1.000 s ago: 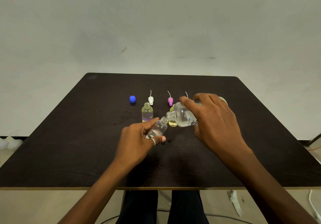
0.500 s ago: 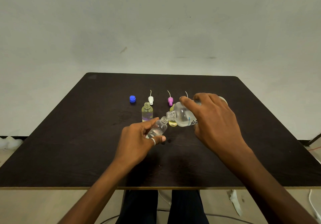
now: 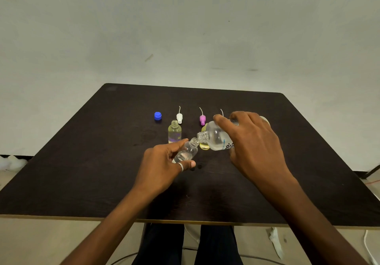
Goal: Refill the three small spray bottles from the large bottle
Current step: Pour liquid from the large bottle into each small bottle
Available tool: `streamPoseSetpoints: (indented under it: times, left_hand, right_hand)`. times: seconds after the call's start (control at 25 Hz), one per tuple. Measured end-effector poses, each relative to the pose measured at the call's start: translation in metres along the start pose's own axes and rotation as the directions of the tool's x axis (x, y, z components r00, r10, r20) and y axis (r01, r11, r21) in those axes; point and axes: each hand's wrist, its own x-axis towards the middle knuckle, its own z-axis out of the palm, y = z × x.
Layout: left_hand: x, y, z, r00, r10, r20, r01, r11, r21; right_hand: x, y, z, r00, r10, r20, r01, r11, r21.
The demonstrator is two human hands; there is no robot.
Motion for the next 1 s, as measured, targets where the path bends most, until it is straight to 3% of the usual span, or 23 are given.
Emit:
streamPoseSetpoints:
  times: [1.0]
  left_hand:
    - [0.0014,-0.0005,0.001,1.0,0.022,-0.001,-0.022,0.999,0.035]
  right_hand:
    - [-0.0016,0.0005,-0.0013,1.0,0.006,-0.006,-0.006,1.0,0.015]
